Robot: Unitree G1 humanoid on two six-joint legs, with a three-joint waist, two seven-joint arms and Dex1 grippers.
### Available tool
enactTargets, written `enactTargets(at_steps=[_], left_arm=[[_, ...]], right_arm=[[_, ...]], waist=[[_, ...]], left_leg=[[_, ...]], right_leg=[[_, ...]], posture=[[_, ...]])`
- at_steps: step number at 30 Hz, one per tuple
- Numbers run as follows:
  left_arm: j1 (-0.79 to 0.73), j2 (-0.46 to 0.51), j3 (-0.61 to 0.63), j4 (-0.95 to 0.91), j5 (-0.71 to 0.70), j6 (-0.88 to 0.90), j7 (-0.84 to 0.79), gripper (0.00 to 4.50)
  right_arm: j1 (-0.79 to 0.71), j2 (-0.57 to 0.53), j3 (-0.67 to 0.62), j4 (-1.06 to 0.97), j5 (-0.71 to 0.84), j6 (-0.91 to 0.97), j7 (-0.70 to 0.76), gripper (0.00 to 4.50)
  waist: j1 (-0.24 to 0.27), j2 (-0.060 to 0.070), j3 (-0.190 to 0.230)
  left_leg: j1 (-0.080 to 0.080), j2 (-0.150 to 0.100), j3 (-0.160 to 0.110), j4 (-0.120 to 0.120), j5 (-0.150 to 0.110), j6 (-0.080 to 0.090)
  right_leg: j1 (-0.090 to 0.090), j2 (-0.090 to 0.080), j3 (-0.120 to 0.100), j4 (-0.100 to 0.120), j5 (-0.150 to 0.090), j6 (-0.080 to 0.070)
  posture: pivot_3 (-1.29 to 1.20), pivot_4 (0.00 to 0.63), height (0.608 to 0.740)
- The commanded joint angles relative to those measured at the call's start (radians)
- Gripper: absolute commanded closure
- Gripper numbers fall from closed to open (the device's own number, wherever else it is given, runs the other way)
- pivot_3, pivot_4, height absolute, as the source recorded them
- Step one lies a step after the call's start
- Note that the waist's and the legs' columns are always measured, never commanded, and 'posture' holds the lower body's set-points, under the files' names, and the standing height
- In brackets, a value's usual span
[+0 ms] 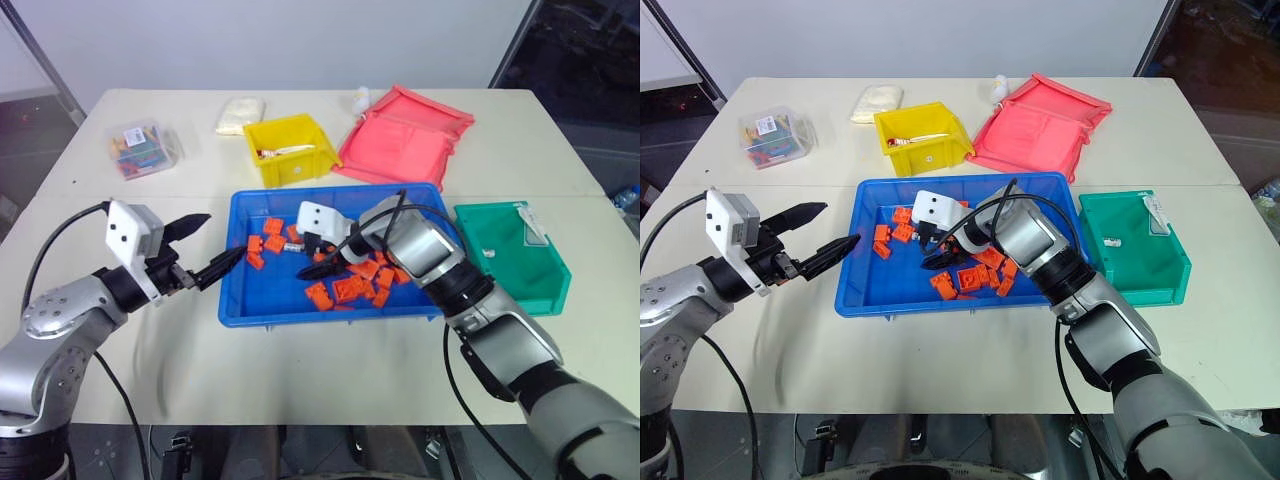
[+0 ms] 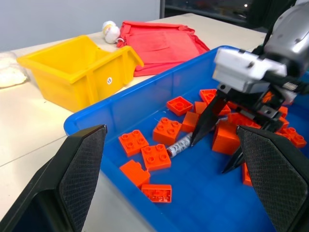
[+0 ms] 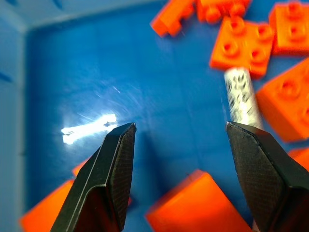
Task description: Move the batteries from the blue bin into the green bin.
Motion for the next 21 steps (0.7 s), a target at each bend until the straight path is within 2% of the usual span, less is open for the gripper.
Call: enactTargets(at_steps=[1, 13, 21], left_arm=[[-0.006, -0.003, 0.012, -0.032, -0.004, -0.018, 0.005, 0.0], [-0.015, -0.01, -0.002, -0.027, -0.002, -0.02, -0.001, 0.0], [-0.015, -0.02, -0.01, -0.034, -0.001, -0.019, 0.004, 0.0]], right_arm=[[-0.047, 0.011, -0.021, 0.027, -0.017, -0.051, -0.017, 1.47], [-0.076, 0.01, -0.045, 0.006, -0.023, -0.064, -0.012, 1.47], [-0.111, 0.084, -0.024, 0.201, -0.062, -0.186, -0.042, 1.47]], waist=[[-0.001, 0.0, 0.0], [0.0, 0.0, 0.0], [-0.001, 0.0, 0.0]], left_leg=[[0.0, 0.0, 0.0, 0.0, 0.0, 0.0], [0.0, 0.0, 0.0, 0.0, 0.0, 0.0], [0.0, 0.0, 0.0, 0.0, 0.0, 0.0]], right_leg=[[0.0, 0.0, 0.0, 0.0, 0.0, 0.0], [0.0, 0.0, 0.0, 0.0, 0.0, 0.0], [0.0, 0.0, 0.0, 0.0, 0.0, 0.0]], posture=[[0.0, 0.15, 0.74], [0.0, 0.15, 0.74], [0.0, 0.15, 0.74]])
